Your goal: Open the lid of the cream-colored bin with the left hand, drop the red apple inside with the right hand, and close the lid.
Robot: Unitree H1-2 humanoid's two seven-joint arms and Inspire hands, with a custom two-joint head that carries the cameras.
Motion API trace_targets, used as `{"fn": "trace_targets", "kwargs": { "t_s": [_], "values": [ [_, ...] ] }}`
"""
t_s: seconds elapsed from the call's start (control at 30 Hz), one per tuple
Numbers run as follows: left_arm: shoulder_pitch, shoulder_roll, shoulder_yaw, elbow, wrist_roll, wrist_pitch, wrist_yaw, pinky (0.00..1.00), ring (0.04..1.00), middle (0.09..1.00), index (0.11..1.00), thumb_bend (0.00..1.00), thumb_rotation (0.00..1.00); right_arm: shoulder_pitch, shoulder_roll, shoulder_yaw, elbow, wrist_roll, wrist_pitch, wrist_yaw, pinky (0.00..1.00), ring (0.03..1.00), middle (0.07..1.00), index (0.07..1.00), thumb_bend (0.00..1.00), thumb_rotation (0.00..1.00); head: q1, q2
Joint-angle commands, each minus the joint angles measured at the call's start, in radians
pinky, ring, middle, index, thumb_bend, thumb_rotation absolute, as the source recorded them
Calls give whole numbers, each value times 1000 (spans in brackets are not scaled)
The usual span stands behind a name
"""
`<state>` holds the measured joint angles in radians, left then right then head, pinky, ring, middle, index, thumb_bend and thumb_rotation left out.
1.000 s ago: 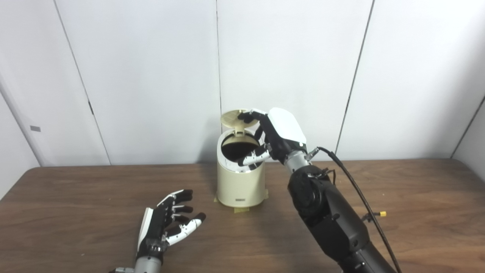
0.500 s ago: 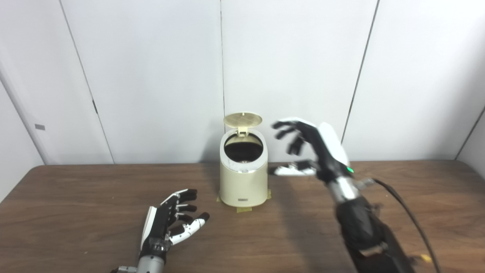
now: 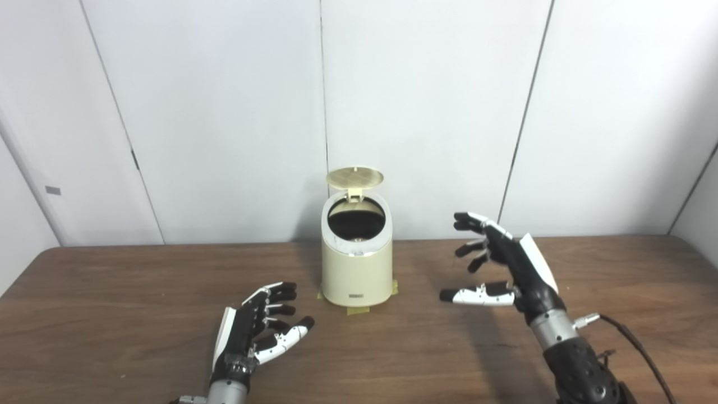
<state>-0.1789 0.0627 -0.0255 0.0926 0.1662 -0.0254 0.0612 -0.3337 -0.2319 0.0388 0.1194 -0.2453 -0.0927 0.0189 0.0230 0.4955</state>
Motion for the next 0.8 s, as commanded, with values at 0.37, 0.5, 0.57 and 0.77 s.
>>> {"fn": "trace_targets", "kwargs": {
  "t_s": [0.37, 0.5, 0.57, 0.77],
  "values": [
    [-181, 58, 5, -108, 32, -10, -28, 749, 845, 879, 897, 852, 421, -11, 3, 13, 10, -21, -22, 2, 503, 661, 839, 869, 853, 240, 13, -4],
    [-257, 74, 3, -123, 31, 21, -40, 726, 877, 912, 928, 866, 443, -5, 9, 12, 10, -16, -18, 8, 504, 657, 843, 872, 841, 255, 13, -7],
    [-300, 85, -1, -119, 31, 30, -52, 717, 890, 925, 938, 869, 441, -1, 13, 11, 8, -9, -22, 9, 508, 664, 843, 868, 841, 250, 14, -7],
    [-394, 106, -12, -99, 57, 69, -72, 731, 914, 941, 957, 908, 452, 5, 20, 15, -3, -11, -18, 10, 506, 652, 841, 858, 828, 234, 15, -8]
  ]
}}
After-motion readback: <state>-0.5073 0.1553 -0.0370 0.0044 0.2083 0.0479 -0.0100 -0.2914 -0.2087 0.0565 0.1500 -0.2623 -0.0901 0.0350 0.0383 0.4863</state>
